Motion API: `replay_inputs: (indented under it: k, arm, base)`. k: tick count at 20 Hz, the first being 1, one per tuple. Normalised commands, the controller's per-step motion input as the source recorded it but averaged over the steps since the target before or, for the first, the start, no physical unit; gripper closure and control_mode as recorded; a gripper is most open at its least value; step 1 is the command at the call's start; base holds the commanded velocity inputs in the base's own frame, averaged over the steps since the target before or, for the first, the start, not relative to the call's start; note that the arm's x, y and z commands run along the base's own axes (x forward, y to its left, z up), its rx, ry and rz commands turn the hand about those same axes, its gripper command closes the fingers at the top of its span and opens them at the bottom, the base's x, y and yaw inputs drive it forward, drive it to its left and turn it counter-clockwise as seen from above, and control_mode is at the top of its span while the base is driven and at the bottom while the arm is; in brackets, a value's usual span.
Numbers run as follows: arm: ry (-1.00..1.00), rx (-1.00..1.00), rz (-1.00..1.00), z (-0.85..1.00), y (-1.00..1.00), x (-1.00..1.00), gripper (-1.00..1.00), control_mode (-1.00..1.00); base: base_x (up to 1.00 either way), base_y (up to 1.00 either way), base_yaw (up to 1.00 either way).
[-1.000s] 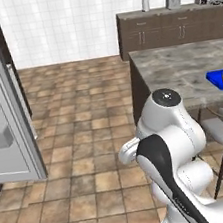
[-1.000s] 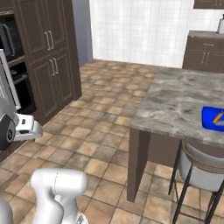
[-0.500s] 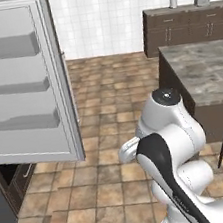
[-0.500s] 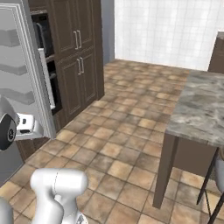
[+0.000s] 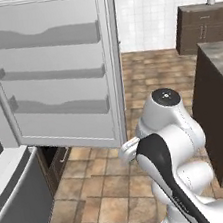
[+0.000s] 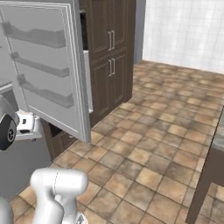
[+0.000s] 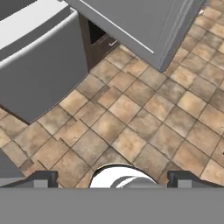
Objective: Gather the broccoli and carrot from the fridge and place them on a tray on the dining counter. Then gather the fish and chicken drumstick from the fridge and place them on the other tray.
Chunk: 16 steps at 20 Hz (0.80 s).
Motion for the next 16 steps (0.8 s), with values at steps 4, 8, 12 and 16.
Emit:
replay_inputs:
  k: [4,8,12,16]
  arm:
    - [0.00,0.00,0.00,0.00,0.00,0.00,-1.00,1.00]
    - [0.00,0.00,0.00,0.00,0.00,0.00,-1.00,1.00]
    - [0.00,0.00,0.00,0.00,0.00,0.00,-1.00,1.00]
    - [0.00,0.00,0.00,0.00,0.00,0.00,-1.00,1.00]
  base:
    - [0.00,0.66,0.29]
    - [0.05,0.46,0.26]
    - [0.26,0.23,0.28]
    - [0.24,0.09,0.31]
